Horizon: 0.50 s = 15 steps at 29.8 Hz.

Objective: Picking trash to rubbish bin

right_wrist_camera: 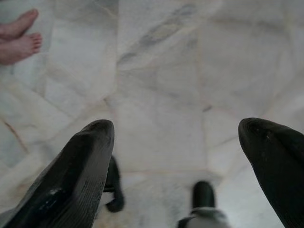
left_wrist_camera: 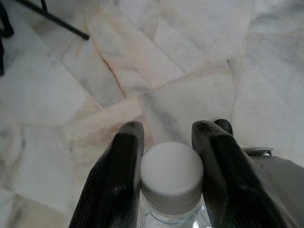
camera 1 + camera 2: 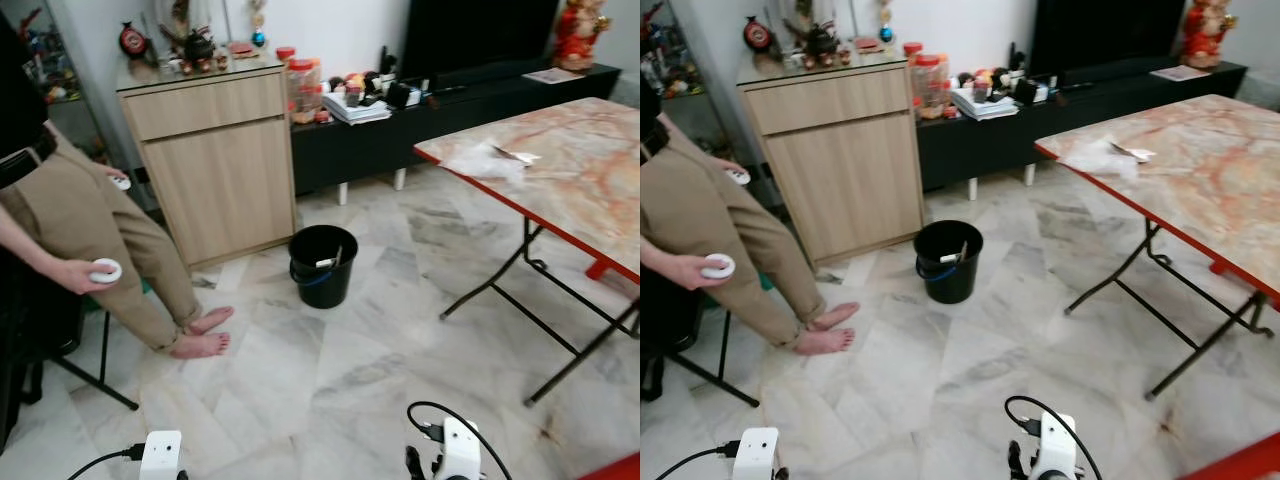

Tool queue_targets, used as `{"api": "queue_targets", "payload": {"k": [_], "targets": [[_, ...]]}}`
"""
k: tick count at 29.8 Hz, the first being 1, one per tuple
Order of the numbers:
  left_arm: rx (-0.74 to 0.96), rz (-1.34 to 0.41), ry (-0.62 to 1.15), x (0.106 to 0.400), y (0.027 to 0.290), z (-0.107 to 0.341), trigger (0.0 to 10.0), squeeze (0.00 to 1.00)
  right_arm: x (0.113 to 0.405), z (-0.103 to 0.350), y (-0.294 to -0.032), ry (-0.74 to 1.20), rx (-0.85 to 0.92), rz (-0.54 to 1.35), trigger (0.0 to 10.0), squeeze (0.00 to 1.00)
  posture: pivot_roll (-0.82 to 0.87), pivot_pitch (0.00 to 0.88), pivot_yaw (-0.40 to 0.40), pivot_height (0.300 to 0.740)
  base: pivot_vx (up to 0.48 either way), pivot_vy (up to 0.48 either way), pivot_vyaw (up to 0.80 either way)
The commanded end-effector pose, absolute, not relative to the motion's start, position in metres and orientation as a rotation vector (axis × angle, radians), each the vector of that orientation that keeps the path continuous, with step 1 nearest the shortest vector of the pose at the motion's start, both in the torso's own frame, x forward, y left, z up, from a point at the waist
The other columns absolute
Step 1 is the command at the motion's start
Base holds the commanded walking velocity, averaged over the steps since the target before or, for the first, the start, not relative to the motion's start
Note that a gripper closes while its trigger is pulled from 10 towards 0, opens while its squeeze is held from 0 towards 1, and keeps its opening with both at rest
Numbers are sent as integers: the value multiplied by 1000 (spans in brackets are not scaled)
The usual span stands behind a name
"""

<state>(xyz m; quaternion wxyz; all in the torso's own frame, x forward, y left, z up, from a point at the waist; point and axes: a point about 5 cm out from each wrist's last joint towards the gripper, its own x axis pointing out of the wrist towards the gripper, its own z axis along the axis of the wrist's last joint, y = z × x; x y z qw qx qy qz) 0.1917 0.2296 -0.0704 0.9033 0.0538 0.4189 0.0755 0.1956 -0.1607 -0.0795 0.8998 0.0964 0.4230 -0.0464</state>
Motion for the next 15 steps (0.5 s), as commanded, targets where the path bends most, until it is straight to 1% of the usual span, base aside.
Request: {"api": "queue_targets", "payload": {"k": [1, 8, 12, 15], "targets": [[154, 142, 856, 201, 237, -64, 10000, 0, 204, -75, -159, 845, 219, -108, 10000, 0, -46, 0, 99, 740, 0, 0, 0], [179, 138, 839, 211, 243, -57, 10000, 0, 206, -74, -153, 837, 254, -124, 10000, 0, -44, 0, 120, 740, 0, 0, 0], [181, 135, 833, 214, 243, -55, 10000, 0, 206, -74, -152, 836, 256, -124, 10000, 0, -47, 0, 113, 740, 0, 0, 0], [171, 130, 825, 218, 237, -55, 10000, 0, 205, -74, -156, 840, 241, -121, 10000, 0, -46, 0, 98, 740, 0, 0, 0]]}}
